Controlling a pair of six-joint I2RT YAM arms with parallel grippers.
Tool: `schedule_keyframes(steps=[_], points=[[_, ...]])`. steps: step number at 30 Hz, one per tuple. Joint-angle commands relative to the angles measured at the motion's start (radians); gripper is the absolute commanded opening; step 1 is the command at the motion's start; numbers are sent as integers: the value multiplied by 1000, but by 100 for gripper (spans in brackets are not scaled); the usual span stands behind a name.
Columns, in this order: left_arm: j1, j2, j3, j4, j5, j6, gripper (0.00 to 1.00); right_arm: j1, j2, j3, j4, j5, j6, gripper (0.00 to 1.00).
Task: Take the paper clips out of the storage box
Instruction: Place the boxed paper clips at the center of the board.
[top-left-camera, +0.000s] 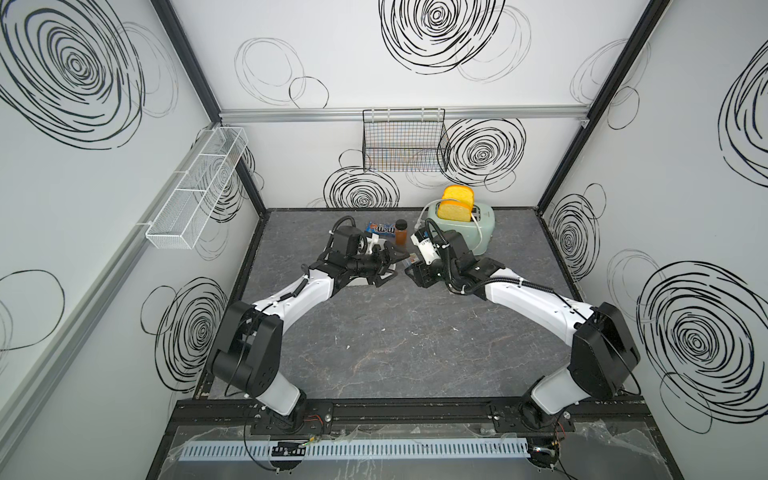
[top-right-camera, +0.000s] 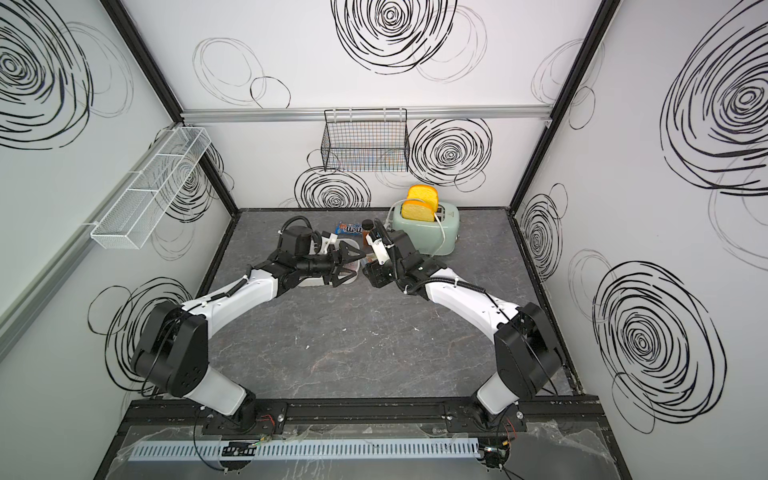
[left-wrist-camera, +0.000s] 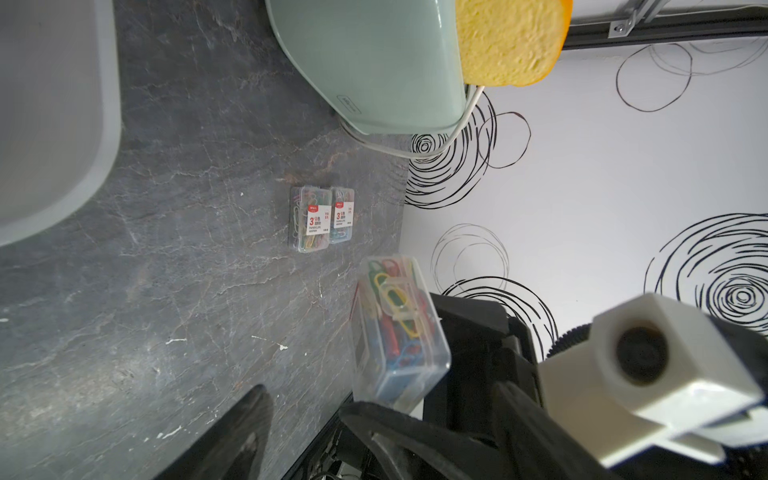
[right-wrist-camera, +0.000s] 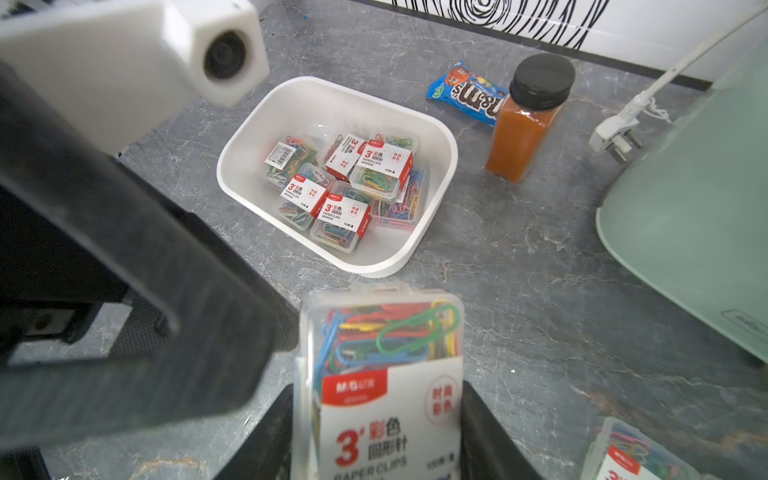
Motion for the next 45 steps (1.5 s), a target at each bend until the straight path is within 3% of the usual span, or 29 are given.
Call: schedule_keyframes(steps=[1,8,11,17,21,27,34,37,39,45], points=[[-10,25,-11,39,30,1,83,20,-13,3,35,26,-40,38],[0,45,28,5,13,47,81,58,-8,1,20,21,-58,39],[8,45,35,-3,2,59,75,69,-5,0,7,27,-63,39],[5,53,62,-53,-24,105,47,70,1,0,5,34,-68,39],[3,56,67,-61,-29,120,41,71,9,5,-2,36,-72,39],[-5,66,81,-64,-17,167,23,68,16,16,-11,27,-67,44],[-4,75,83,-59,6,236,16,42,8,40,-31,-26,-28,63],[0,81,84,-51,23,264,15,9,-9,40,-38,-75,-5,81],[5,84,84,-28,44,276,15,-18,-29,37,-43,-123,12,87],[7,100,114,44,117,337,15,-90,-70,20,-80,-261,7,91]])
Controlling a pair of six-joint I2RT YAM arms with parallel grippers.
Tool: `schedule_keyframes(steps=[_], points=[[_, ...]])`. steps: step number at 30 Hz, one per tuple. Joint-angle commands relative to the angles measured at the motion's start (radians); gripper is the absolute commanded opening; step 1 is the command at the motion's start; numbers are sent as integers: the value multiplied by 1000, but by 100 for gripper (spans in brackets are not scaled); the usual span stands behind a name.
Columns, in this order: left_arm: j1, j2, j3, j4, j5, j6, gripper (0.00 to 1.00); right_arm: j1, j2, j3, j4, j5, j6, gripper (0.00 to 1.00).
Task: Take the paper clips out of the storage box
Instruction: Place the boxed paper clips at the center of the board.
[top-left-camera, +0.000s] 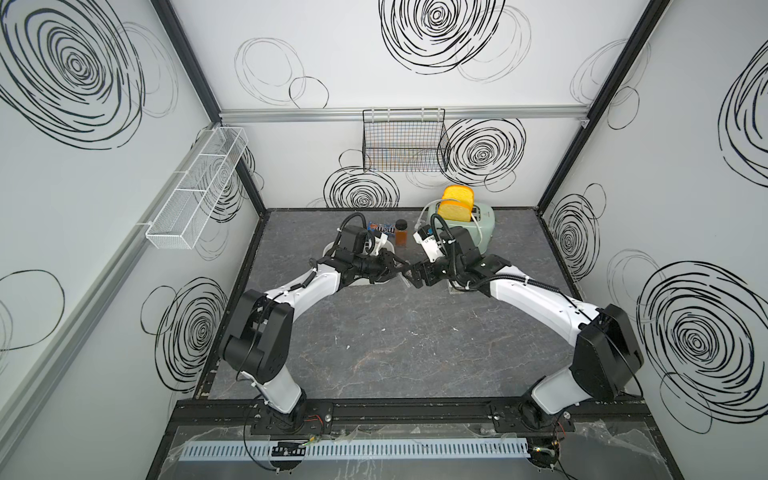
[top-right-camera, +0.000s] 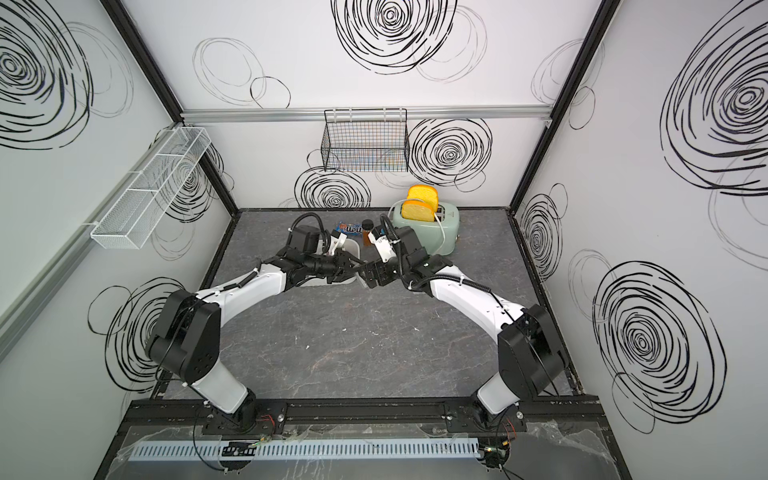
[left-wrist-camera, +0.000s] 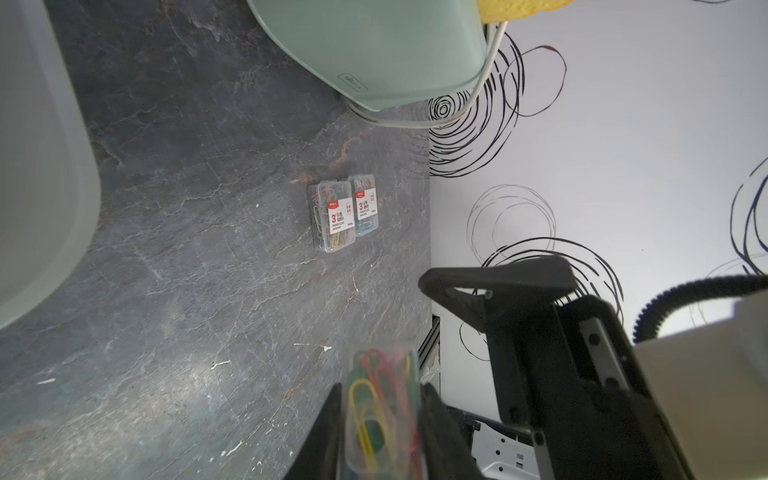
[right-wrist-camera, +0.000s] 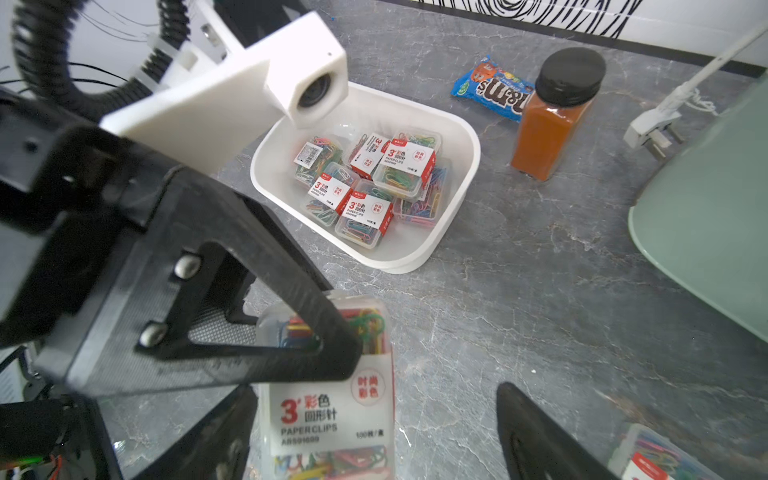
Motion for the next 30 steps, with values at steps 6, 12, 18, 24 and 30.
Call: schedule_keyframes(steps=[6,12,18,24,30], points=[[1,44,90,121,100,83,16,-6,-39,-8,-65,-120,-38,88],[-13,63,112,121,115,86,16,25,-35,-25,-34,-3,-49,87],[-23,72,114,108,124,95,16,35,-32,-14,-20,54,-59,77],[-33,76,109,92,123,109,20,39,-26,-3,-17,65,-58,59],[-36,73,109,87,124,117,26,45,-8,5,-32,62,-58,54]])
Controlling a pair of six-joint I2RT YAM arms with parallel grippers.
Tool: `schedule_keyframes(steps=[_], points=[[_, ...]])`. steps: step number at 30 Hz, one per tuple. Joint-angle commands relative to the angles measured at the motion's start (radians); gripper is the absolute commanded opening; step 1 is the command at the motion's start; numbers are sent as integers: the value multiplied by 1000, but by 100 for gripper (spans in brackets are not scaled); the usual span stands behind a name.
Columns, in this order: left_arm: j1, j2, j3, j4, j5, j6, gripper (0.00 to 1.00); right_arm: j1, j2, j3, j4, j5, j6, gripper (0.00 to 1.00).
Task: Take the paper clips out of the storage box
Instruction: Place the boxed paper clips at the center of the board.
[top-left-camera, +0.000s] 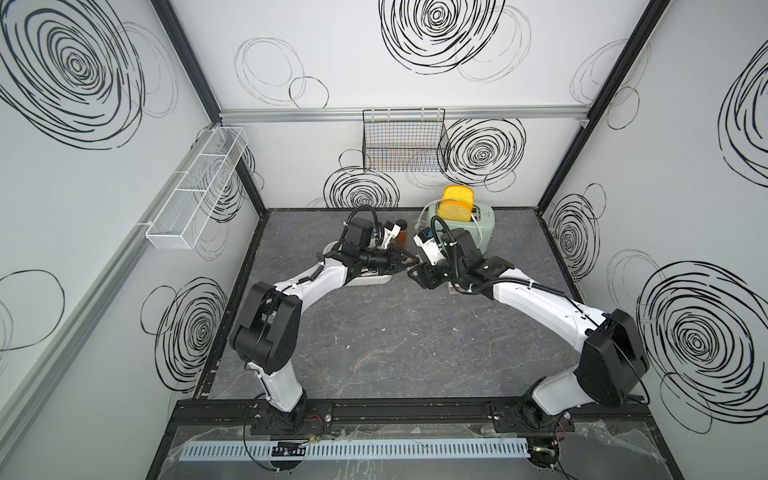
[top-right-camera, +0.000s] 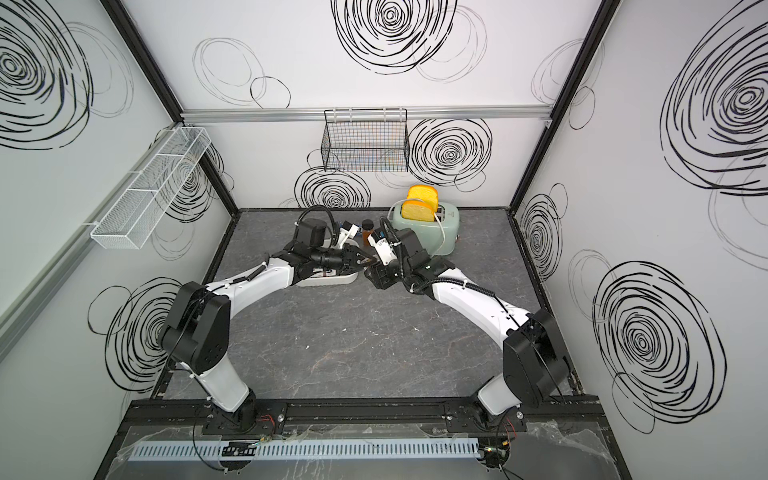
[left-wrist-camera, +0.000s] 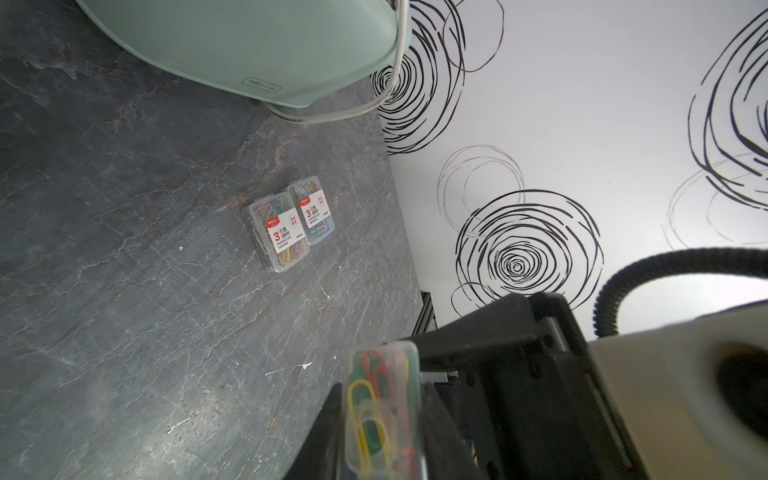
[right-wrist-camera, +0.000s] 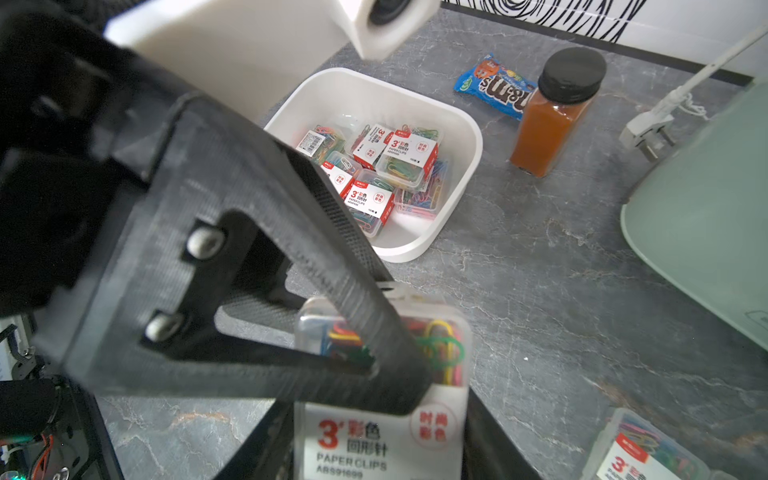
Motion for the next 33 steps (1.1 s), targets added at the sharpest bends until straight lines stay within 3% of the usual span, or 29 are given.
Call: schedule_keyframes(steps=[1,10,13,16,20,33], points=[[-10,4,26,30,27,19,27,9,16,18,-8,9,-20,54],[-6,1,26,33,27,17,35,10,21,29,-31,36,-26,44],[-5,5,27,36,23,13,41,5,18,32,-46,58,-26,38],[-5,9,31,40,23,8,54,-9,9,26,-48,52,-18,33],[-3,7,43,35,11,8,71,-35,-9,18,-51,26,-6,32],[65,-17,58,40,-47,9,86,-201,-94,-60,-66,28,18,30]])
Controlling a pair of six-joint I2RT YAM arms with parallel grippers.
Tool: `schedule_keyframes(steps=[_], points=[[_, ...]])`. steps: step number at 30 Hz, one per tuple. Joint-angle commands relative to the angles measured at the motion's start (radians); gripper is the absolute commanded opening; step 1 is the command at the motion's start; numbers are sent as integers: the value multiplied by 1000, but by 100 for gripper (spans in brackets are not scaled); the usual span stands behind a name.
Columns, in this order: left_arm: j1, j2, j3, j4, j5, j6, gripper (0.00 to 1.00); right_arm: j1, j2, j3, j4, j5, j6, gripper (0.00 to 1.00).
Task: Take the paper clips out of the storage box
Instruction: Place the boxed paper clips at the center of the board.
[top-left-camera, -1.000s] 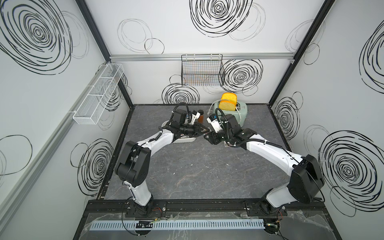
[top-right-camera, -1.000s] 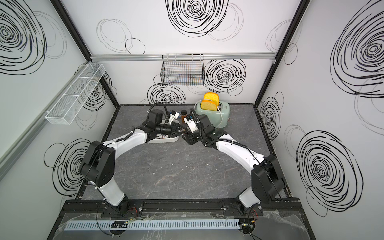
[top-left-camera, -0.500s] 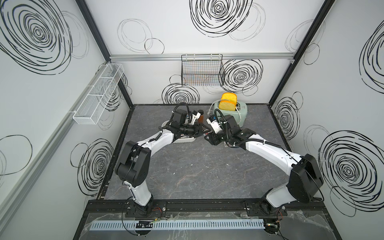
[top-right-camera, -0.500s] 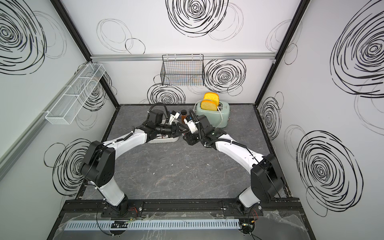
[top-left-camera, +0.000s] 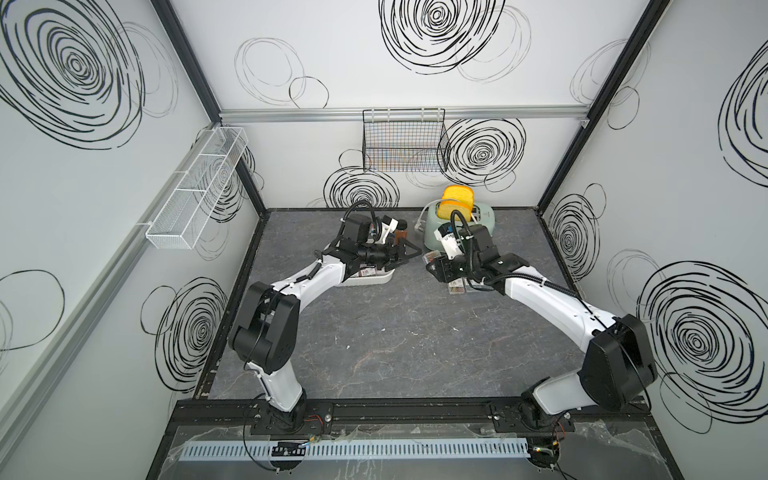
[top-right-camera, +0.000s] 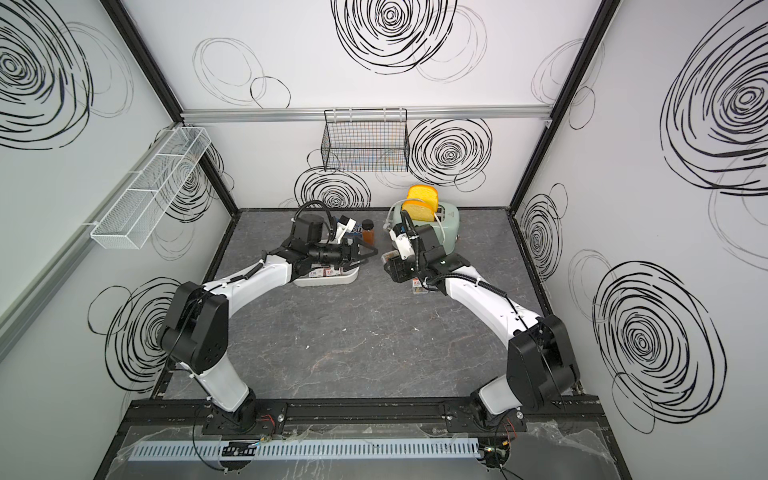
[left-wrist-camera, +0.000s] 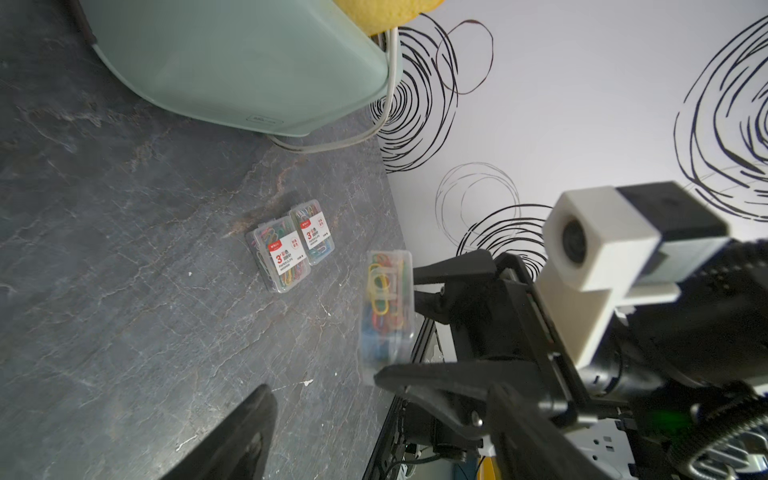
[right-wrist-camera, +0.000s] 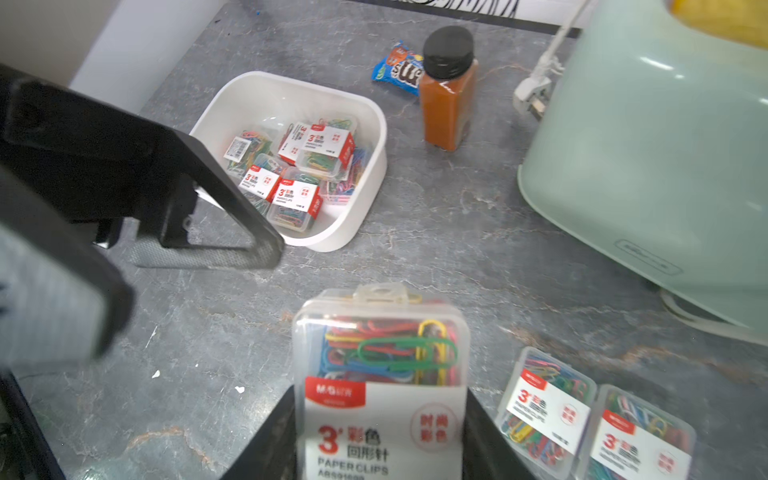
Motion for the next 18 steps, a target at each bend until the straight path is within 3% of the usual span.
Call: schedule_keyframes(steps=[1,9,18], points=[[35,-22,24,39,-26,9,86,-52,-48,-25,-16,14,13,30],[53,-62,33,-54,-82,137,88,-215,-91,-116,18,-12,37,29],[42,-71,45,-163,-149,233,89,-387,-31,-128,-10,-74,30,29]])
